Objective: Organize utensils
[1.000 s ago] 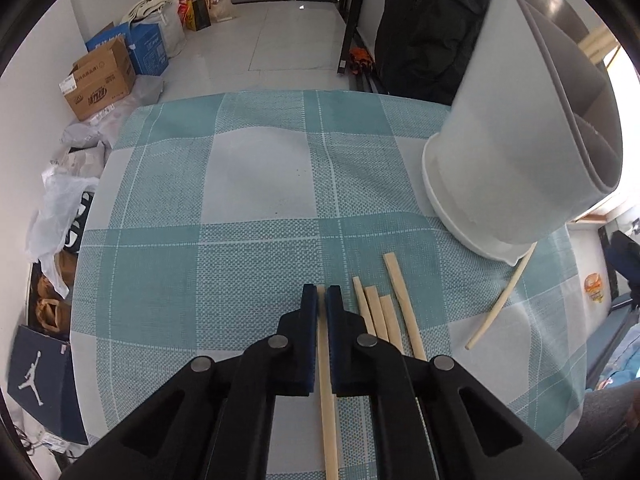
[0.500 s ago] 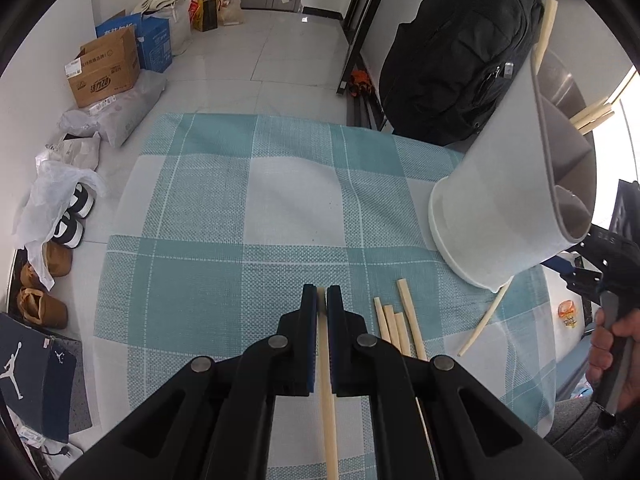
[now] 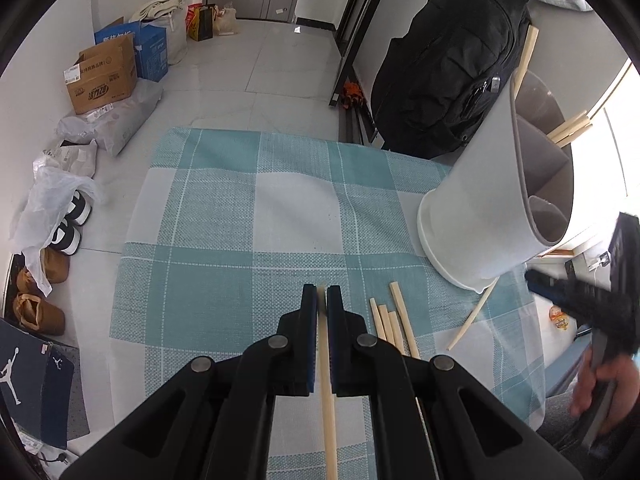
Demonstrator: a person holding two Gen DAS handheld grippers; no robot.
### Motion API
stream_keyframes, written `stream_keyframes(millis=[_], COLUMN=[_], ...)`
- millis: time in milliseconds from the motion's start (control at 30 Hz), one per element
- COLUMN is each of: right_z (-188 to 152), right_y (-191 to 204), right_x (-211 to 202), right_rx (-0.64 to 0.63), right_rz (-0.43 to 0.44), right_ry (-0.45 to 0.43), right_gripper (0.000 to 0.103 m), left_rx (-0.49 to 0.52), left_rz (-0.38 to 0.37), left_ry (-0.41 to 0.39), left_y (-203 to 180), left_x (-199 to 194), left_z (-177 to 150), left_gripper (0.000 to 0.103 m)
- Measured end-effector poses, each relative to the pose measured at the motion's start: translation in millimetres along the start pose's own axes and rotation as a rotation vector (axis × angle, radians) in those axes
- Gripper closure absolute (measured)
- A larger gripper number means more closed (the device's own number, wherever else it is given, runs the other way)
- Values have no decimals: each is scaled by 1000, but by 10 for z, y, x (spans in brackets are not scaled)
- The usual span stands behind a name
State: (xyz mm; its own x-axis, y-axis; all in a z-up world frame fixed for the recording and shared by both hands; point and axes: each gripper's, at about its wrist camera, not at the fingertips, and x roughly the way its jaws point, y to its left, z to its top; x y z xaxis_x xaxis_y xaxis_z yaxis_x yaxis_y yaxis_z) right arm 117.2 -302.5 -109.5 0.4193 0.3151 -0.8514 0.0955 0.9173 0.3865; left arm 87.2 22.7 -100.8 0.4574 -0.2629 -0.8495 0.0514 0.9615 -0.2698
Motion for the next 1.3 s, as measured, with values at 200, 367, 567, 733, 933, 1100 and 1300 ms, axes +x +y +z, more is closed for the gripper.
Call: stream_keyframes(millis=[200,367,567,733,933,1100,1300], right_z=[-652,-949,-1097,-1206,-1134,-991,-772], right_y=[798,1344,1622,1727,1808,1853,1943], right_x=[-72,136,487,599,666,758,543], right_rx=[-528,-1026,-1423,-1595,-1694,-1679,-1486], right_rz=[19,-91,-203,-213,-177,-146,-33], right_ry=[65,59,123,153,277,324,239], right_gripper=[72,78,78,78,80,97,100], left_rx=[-22,-29,-77,-122,-133,-154,-158], left_rz=[-35,-38,-48,-58,-43,-30,-3], left_ry=[-47,-81,-69,-56,-51,-6,20], left_y=[45,68,224,348,418,511,539], left_x=[-133,-210,-206,-195,-173,-106,-68], left_z=[-6,-19,4,23,35,7,-22], left_gripper=[102,102,102,102,102,102,102])
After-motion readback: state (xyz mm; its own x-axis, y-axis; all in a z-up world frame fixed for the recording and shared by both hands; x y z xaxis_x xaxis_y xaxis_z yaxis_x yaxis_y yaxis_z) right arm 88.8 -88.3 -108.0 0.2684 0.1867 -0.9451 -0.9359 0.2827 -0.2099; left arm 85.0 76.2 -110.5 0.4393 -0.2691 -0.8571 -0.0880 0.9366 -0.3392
